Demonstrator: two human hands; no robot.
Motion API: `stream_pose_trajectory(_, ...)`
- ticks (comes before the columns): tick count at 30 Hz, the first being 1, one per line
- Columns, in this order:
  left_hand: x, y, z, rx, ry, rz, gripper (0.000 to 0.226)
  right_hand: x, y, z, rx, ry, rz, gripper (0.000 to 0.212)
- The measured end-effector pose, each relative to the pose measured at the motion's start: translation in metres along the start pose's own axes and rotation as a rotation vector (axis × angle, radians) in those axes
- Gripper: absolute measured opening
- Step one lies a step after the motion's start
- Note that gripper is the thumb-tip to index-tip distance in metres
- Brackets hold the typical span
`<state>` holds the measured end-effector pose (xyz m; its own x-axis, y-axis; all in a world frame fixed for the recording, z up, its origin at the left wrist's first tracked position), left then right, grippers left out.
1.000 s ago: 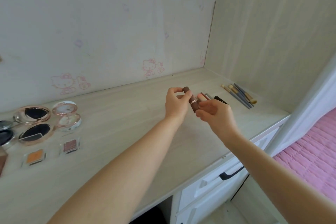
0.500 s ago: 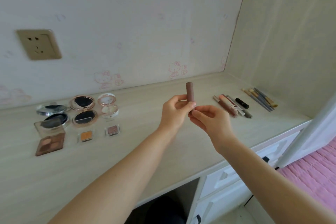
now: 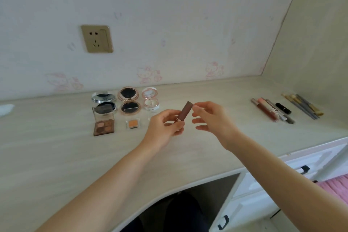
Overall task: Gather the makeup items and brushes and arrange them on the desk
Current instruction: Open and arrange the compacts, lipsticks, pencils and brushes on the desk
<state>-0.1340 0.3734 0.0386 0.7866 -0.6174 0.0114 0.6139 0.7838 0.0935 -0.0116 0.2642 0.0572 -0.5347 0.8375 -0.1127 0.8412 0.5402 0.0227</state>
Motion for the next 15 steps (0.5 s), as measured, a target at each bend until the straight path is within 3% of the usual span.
stream_pose_trajectory(6, -0.051, -0.009, -0.004, 0.118, 0.225, -0.033, 0.033, 0.041, -0.014, -0.002, -0.061, -0.154, -0.147, 0.018)
stream_pose_trajectory(11, -0.084, -0.015, -0.001, 0.208, 0.436, 0.010, 0.041, 0.065, -0.023, 0.001, -0.054, -0.082, -0.309, 0.024)
stream_pose_trajectory(15, -0.107, -0.019, -0.002, 0.208, 0.483, 0.081, 0.036, 0.079, -0.025, 0.008, -0.160, -0.178, -0.361, 0.007)
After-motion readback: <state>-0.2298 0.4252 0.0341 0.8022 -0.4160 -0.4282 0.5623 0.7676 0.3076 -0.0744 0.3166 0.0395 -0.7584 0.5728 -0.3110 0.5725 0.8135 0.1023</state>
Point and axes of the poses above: each hand's wrist, its own y-axis towards the middle knuckle, its own x-axis out of the palm, z = x × y, the point moved 3 cm from there along y, towards the middle knuckle, and after that the axes turned 11 degrees about z, right-handed, at the moved point
